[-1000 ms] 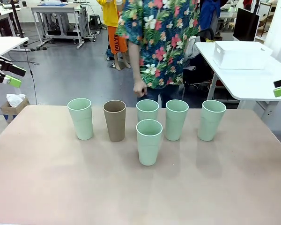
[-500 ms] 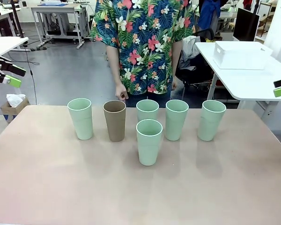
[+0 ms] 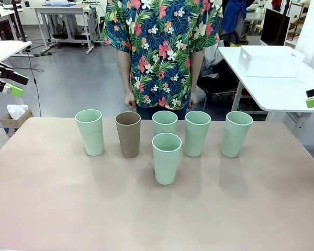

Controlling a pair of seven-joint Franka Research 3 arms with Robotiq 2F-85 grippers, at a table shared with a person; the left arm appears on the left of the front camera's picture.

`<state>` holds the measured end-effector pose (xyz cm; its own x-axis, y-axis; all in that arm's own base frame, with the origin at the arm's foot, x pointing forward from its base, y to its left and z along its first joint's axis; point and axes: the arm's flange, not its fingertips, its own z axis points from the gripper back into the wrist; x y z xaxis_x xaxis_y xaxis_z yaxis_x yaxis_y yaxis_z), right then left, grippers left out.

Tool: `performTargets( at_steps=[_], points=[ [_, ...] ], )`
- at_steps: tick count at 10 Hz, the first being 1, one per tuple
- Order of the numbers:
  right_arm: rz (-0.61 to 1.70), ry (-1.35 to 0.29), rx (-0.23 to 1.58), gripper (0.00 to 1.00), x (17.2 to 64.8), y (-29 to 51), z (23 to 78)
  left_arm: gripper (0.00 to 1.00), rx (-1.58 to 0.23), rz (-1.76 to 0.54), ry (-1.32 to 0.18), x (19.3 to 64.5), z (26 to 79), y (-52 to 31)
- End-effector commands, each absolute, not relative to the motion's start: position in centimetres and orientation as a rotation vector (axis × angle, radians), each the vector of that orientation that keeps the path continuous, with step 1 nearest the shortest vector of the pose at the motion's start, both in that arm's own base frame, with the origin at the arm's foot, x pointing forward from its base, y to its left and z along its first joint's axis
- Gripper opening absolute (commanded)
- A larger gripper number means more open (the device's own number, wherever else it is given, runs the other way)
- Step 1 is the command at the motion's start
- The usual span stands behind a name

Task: Stack the cups and store them in the basket.
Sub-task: Pick up two Reusable plastic cups , one in each hand.

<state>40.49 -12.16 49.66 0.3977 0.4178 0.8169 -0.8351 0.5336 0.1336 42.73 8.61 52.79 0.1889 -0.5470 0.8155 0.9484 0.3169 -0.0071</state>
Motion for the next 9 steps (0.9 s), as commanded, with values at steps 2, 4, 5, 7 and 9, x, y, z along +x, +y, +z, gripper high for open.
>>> performTargets(
  at_steps=[2, 4, 5, 7, 9],
  points=[
    [0.858, -0.827, 0.597, 1.00, 40.57, -12.05, 49.73, 1.00, -0.602, -1.155, -0.815, 42.70, 52.91, 8.70],
    [0.858, -0.827, 0.597, 1.00, 40.57, -12.05, 49.73, 1.00, -0.602, -1.155, -0.815, 42.70, 52.91, 8.70],
    [0.858, -0.827, 0.597, 1.00, 40.57, -12.05, 49.73, 1.00, -0.602, -1.155, -0.815, 42.70, 52.91, 8.70],
    [0.858, -0.827, 0.597, 1.00, 40.57, -12.05, 49.73, 1.00, -0.602, -1.155, -0.815, 42.70, 52.91, 8.70],
    [0.858, -0.827, 0.597, 1.00, 40.57, -12.05, 49.73, 1.00, -0.602, -1.155, -0.815, 42.70, 52.91, 8.70]
  ],
)
